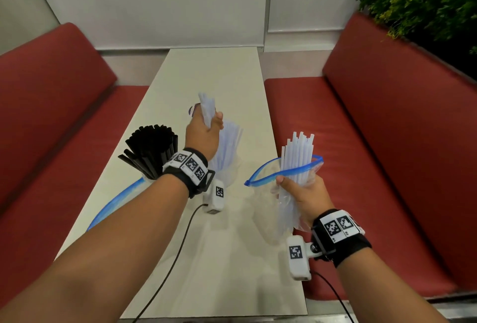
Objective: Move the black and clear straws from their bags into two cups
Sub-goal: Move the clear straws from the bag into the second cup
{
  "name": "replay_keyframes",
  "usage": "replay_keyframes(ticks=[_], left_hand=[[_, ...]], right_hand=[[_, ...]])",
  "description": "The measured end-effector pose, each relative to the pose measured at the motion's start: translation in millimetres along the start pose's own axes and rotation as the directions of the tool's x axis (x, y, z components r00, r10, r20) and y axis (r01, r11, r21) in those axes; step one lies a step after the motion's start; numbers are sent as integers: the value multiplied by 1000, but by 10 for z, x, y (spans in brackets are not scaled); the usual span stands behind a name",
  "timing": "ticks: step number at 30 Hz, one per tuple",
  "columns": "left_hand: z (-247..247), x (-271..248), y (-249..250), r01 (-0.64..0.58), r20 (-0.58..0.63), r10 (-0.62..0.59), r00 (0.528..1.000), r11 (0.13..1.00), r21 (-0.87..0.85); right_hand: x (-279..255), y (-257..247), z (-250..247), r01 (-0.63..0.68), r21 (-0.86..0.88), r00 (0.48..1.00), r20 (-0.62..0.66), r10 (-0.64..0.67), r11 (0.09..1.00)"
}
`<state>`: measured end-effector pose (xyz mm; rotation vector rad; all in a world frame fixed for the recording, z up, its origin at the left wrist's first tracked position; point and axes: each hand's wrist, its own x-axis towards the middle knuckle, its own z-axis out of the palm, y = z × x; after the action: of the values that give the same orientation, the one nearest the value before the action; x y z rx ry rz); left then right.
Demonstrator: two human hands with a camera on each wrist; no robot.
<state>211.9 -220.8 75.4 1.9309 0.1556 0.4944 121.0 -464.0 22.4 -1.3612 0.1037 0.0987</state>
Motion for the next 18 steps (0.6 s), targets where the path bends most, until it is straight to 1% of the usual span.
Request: replay_keyframes(ticks=[4, 11, 15, 18], left_hand=[[176, -117, -301, 133, 70, -141, 988, 984, 117], [306, -217, -579, 240, 147, -295, 944, 922, 304], [278, -183, -448, 256, 135, -317, 939, 904, 343], [184, -157, -299, 226, 121, -269, 955, 931, 285]], right_hand=[[1, 83, -102, -21, 28, 1000, -7, 21, 999], [-23, 100, -156, -16, 18, 1000, -8, 16, 1000], [-57, 49, -136, 3, 0, 1000, 10, -3, 1000], [-63, 14, -110, 15, 15, 1000, 27, -15, 1000]])
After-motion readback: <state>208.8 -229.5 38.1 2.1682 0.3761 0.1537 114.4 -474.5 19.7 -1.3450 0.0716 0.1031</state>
